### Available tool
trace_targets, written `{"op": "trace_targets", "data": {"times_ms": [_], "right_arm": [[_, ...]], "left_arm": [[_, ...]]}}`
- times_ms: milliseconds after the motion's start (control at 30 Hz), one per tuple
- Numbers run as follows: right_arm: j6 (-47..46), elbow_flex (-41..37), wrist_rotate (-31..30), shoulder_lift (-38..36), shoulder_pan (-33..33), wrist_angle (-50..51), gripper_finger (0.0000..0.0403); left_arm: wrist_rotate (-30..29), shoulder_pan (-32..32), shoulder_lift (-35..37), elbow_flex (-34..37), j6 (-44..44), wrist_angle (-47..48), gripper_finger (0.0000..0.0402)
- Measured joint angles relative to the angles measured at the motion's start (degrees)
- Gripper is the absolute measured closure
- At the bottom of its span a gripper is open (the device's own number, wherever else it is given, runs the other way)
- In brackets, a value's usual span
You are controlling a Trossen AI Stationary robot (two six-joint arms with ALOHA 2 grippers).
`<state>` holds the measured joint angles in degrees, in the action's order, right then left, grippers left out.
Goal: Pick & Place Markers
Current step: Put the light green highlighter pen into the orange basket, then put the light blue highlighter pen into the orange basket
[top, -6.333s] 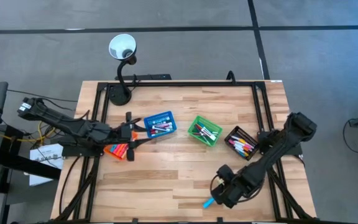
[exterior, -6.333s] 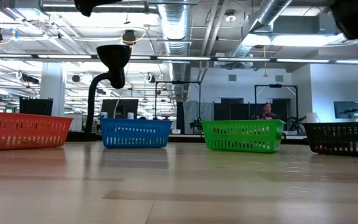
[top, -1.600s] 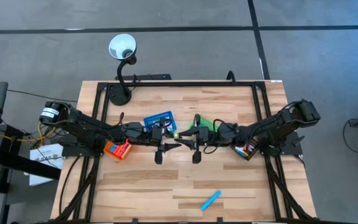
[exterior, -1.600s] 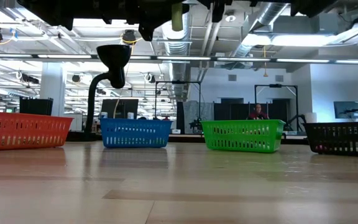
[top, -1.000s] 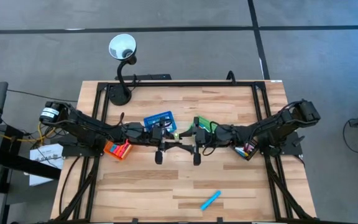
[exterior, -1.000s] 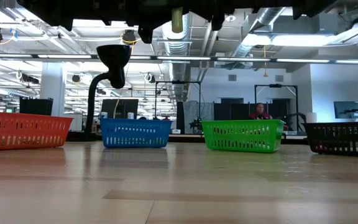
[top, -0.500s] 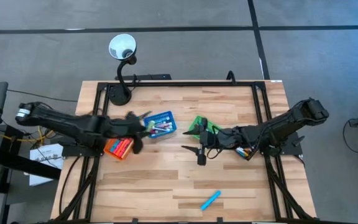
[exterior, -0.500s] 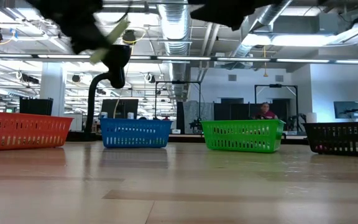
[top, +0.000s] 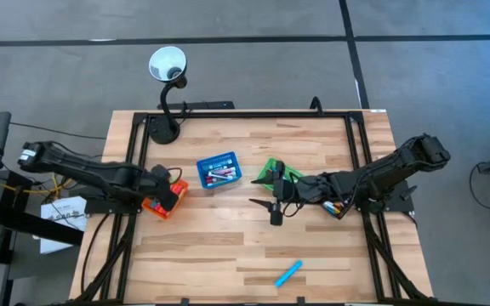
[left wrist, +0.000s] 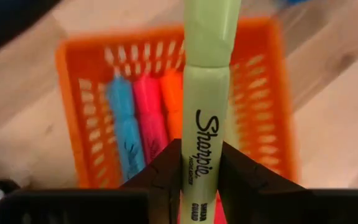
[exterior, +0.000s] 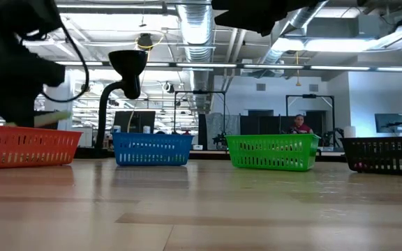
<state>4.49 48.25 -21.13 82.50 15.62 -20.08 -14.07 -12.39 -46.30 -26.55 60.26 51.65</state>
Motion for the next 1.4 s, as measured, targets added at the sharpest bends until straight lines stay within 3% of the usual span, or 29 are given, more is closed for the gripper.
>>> {"op": "trace_targets", "data": {"times_ms": [333, 600, 867, 1033, 1267, 1400], "right_arm": [[2.0, 0.0, 0.1, 0.0, -1.8, -0.6, 0.0163], [0.0, 0.0, 1.8, 0.0, -1.5, -0.5, 0.0163], [0.0, 0.0, 3.2, -0.2, 2.9, -0.3, 0.0163], [-3.8, 0.0, 4.4, -0.2, 6.4, 4.2, 0.0163], [-18.1, 0.0, 17.9, 2.8, 12.1, 8.4, 0.0163], [-22.4, 0.0, 21.6, 7.9, 16.6, 7.7, 0.0163]], "left_arm": [[8.8, 0.0, -4.7, 1.8, 0.2, -2.6, 0.0292], [8.2, 0.0, -5.5, 0.6, 0.0, -2.9, 0.0253], [5.4, 0.0, -3.1, -8.4, -8.2, -3.8, 0.0251], [-0.1, 0.0, -2.0, -10.4, -22.1, -17.4, 0.0263], [0.0, -0.4, -2.9, -10.2, -41.8, -40.0, 0.0278], [-0.9, -0.4, -3.0, -10.2, -46.5, -43.2, 0.0282]]}}
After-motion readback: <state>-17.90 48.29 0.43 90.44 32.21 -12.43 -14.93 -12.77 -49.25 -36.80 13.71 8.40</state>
